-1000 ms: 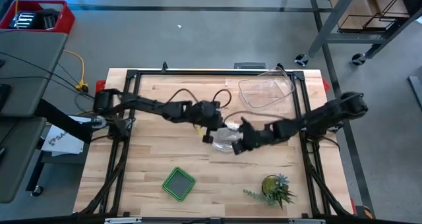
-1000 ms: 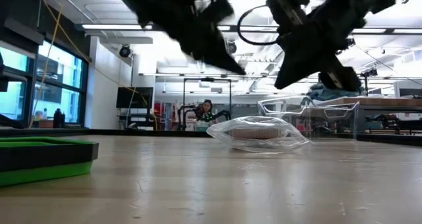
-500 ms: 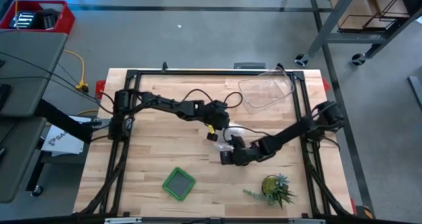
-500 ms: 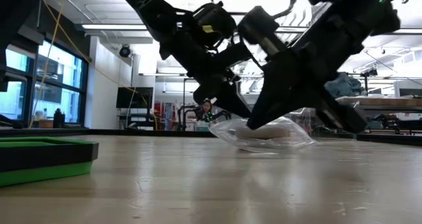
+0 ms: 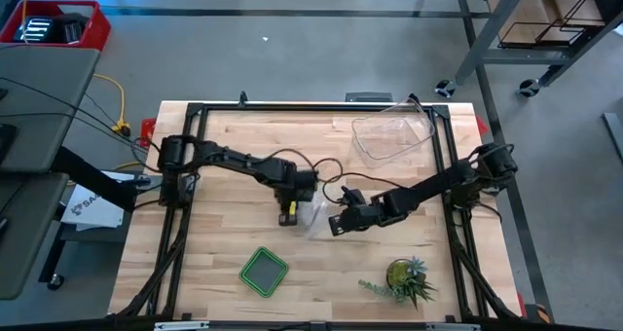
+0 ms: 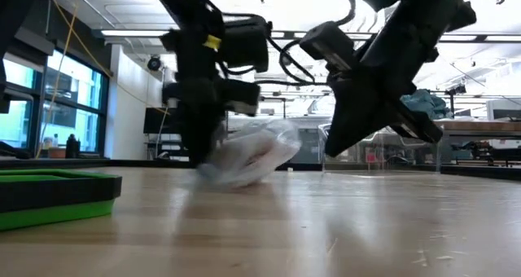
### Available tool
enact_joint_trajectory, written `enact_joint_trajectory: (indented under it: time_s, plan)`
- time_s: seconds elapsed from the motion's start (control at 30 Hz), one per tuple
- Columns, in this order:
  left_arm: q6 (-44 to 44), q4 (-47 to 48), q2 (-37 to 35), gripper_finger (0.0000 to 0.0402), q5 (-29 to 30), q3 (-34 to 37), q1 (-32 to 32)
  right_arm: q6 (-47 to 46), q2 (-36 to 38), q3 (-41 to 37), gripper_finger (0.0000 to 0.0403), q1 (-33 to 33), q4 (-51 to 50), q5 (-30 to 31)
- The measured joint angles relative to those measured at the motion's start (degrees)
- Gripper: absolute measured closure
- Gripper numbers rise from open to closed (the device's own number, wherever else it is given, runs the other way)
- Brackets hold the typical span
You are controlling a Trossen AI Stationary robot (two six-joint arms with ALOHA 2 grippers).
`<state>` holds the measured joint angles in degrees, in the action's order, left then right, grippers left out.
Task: Roll bandage
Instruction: Put the packed rolled white bandage into the transparent bin
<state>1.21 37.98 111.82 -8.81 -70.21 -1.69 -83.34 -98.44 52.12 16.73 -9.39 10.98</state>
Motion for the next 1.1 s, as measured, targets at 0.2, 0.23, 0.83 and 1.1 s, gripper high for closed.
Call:
enact_joint_trajectory:
  time_s: [0.2,0.23,0.83,1.1]
  plan:
    - [11.65,1.74,-9.43,0.0401,0.37,0.00,2.04,8.36,4.48,-0.01,0.0403,-1.90,-6.87,-4.00]
    - [13.63,1.10,-11.15,0.0401,0.75,-0.03,2.13,9.78,5.40,-0.01,0.0403,-2.08,-6.94,-4.05]
    - [-2.95,-19.20,-1.49,0.0401,1.03,0.21,5.72,16.42,-1.80,-0.01,0.0403,1.36,18.95,-7.91]
    - [-4.26,-23.12,2.61,0.0401,0.19,0.02,5.15,11.73,-7.27,0.42,0.0403,1.55,28.29,-0.71]
